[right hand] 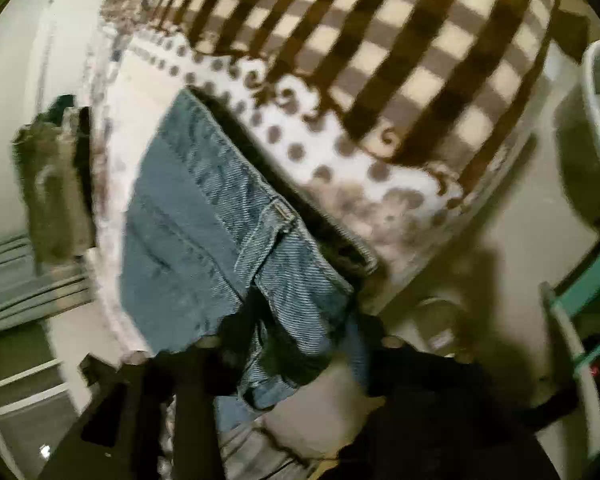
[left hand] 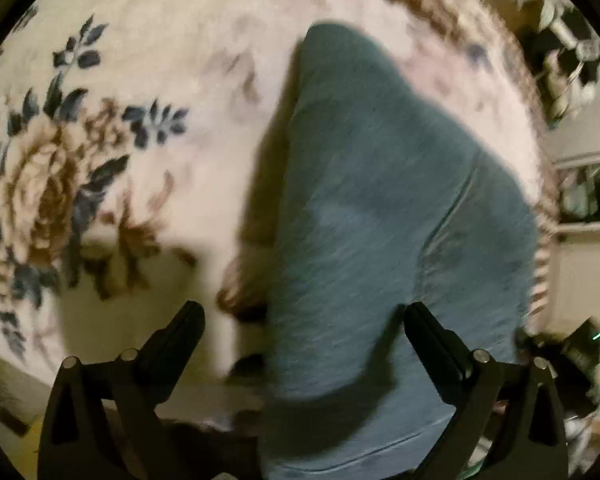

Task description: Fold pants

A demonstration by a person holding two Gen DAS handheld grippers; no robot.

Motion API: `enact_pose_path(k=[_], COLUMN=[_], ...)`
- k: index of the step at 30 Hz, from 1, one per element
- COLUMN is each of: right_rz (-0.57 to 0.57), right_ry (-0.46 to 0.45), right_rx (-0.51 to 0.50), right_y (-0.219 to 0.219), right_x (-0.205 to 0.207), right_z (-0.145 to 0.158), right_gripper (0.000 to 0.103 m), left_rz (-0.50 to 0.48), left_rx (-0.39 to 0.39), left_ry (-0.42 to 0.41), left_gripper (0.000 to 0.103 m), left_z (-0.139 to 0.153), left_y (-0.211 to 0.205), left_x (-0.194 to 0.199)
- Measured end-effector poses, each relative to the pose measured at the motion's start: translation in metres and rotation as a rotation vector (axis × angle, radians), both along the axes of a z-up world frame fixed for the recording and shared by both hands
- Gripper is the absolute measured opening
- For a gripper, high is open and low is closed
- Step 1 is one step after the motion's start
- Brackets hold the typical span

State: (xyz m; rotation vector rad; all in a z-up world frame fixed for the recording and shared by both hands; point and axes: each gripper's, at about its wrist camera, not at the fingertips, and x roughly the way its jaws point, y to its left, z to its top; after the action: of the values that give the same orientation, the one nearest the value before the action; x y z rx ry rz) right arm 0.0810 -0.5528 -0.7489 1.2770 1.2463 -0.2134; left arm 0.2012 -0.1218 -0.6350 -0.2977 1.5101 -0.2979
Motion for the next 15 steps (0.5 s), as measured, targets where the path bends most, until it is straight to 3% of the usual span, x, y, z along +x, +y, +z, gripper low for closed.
enact_pose_path(k=[1,5,7,12,15], right_rz=[0.002,-0.028,-0.076,-0.083,-0.027], right_ry=[-0.015,-0.024,-0.104,-0.270,-0.348], right_rx=[0.022,0.145,0.212,0.103,0.041], right_y=[-0.003,0.007,0.017,0.038,0.044], right_x=[-0.005,-0.016,-0.014,-0.004,0.007], right_z=[-0.002,-0.027,-0.038,-0.005,0.023], right_gripper=[0.071,0.072,0.072,0.066,0.065], left_rz=[0.009,0.033,0.033,0.021,0.020], left_rx=[-0.033,-0.104,-0.092,-0.098,-0.106], left_ry=[-0.010,0.008,0.002,-0.008,-0.010], left_gripper=[0.103,0.103,0.103,0.103,0.103], left_z=[0.001,-0.014,-0.017,-0.015,-0.017], left_y=[0.000,-0.007,-0.011,-0.018,-0.016], left_x=[0.001,0.004,0.006,0.013,0.014])
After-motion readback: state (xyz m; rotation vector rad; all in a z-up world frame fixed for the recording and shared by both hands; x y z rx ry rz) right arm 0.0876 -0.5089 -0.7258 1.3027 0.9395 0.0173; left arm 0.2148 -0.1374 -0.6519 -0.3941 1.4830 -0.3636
